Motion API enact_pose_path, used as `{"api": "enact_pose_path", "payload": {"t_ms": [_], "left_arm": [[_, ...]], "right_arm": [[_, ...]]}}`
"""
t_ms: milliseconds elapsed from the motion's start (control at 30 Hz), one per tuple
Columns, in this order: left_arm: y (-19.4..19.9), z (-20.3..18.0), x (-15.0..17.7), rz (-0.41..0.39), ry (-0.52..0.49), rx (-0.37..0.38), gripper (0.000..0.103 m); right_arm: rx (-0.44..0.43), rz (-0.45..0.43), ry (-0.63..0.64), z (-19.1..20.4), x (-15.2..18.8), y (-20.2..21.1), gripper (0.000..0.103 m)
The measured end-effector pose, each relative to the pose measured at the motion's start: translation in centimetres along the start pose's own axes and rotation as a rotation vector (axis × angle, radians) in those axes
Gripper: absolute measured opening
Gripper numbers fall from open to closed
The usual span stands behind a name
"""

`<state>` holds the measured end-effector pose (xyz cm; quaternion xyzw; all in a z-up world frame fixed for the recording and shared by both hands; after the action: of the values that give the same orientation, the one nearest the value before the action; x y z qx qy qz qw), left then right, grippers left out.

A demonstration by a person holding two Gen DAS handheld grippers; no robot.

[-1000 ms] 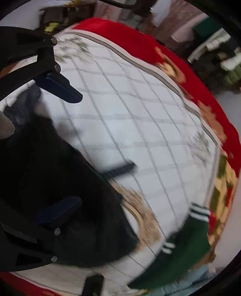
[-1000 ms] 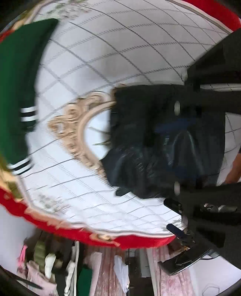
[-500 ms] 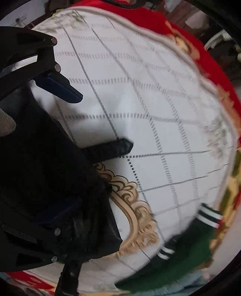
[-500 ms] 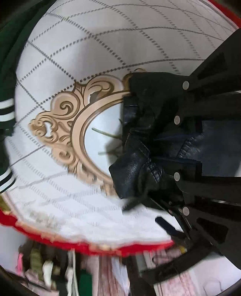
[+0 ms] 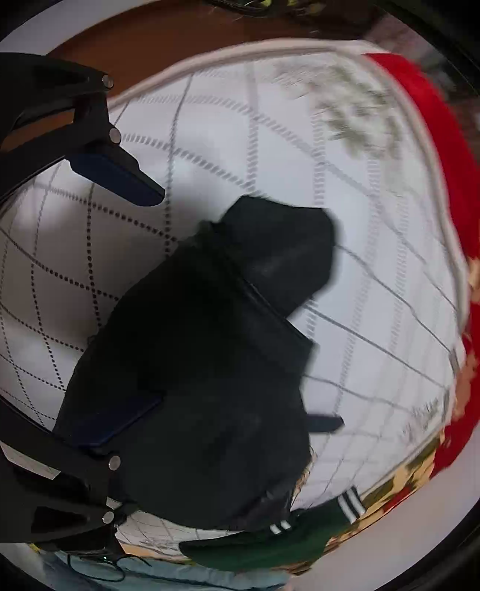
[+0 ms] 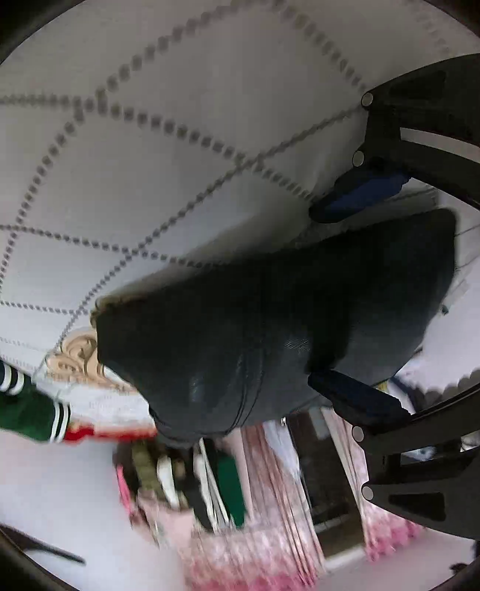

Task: Fold large clothes

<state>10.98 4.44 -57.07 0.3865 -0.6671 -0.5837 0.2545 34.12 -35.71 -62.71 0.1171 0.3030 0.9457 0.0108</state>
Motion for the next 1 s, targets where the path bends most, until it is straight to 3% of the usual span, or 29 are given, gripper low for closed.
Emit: {"api": "enact_pose_path", "payload": {"t_ms": [233, 333, 400, 433, 533, 600, 633, 667, 767, 867, 1000], "left_arm": [[-3.1, -0.6, -2.3, -0.006, 0.099, 0.187, 0.102], [-3.6, -1.6, -3.6, -0.024, 0.11, 0.244, 0.101], [-4.0, -2.0, -4.2, -0.054, 0.115, 0.277, 0.09], [-4.0, -2.6, -4.4, -0.067, 0.096, 0.285, 0.073], [-3.5, -3.3, -4.5, -0.105, 0.047, 0.293, 0.045], [-2.9, -3.8, -4.8, -0.147, 0.022, 0.271, 0.036], [-2.5, -3.9, -5.0, -0.172, 0.017, 0.261, 0.031], [-1.9, -3.5, -5.1, -0.186, 0.014, 0.256, 0.028], [-0.6, -3.7, -6.0, -0.194, 0.0, 0.26, 0.024], [0.9, -4.8, -6.6, -0.214, -0.044, 0.248, 0.022], [3.1, -5.8, -7.3, -0.222, -0.059, 0.274, 0.021]], "right_arm": [[-0.098, 0.05, 0.014, 1.1, -1.2, -2.3, 0.056], [-0.18, 0.105, 0.0, 1.5, -0.8, -2.5, 0.052], [-0.142, 0.133, -0.005, 0.9, -1.1, -3.4, 0.061], [-0.106, 0.126, -0.011, 0.4, -1.4, -4.1, 0.068], [-0.128, 0.117, 0.029, 1.7, -1.8, -6.0, 0.083], [-0.076, 0.127, 0.086, 3.2, -1.9, -7.6, 0.087], [-0.047, 0.119, 0.111, 3.9, -1.8, -7.9, 0.083], [-0.037, 0.105, 0.119, 4.2, -1.7, -7.8, 0.066], [-0.098, 0.084, 0.092, 4.7, -1.5, -7.4, 0.047], [-0.107, 0.066, 0.103, 6.1, -1.1, -6.5, 0.039], [-0.127, 0.05, 0.128, 8.2, -1.0, -4.6, 0.037]]}}
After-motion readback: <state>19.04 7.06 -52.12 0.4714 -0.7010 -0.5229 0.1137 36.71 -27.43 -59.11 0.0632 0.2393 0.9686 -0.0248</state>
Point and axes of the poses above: each gripper's, at about its wrist camera, not at the fingertips, and y roughly against the way its jaws point, z to its left, x to its underside, the point moved 4 cm from there along -y, roughly the way its jaws point
